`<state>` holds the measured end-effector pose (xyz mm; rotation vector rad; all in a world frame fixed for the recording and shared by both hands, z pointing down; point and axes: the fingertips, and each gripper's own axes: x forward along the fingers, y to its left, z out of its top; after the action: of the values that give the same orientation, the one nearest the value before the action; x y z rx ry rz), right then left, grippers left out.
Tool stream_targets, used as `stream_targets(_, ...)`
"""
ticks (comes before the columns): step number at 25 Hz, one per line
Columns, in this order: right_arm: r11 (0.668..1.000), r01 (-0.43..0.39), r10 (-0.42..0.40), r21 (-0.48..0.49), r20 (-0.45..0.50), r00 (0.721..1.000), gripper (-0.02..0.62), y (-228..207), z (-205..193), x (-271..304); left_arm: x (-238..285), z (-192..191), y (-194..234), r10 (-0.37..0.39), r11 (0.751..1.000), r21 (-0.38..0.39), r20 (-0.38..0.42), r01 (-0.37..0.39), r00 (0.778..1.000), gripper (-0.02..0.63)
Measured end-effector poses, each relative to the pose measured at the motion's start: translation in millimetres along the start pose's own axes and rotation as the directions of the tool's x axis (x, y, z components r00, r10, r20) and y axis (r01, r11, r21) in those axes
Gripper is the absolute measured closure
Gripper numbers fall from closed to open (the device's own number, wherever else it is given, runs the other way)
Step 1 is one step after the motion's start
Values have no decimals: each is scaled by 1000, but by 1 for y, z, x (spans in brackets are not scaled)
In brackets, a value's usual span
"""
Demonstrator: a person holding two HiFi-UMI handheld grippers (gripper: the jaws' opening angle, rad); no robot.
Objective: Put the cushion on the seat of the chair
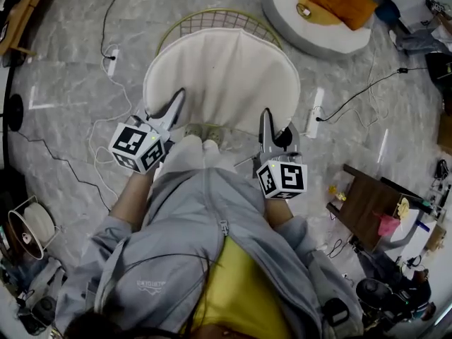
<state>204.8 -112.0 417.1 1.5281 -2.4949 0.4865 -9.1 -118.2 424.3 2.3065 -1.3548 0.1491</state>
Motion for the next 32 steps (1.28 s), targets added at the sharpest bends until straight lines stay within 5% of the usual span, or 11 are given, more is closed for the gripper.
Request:
stream_targets(13,996,88,-84,31,-133,988,529,-21,-82,42,55,-78,50,-91,992,-100,-148,77,985,549)
stream_targets(32,994,97,-80,51,-264,961,526,-47,-219,105,111,-212,119,-117,980,-187,-265,68,957,549)
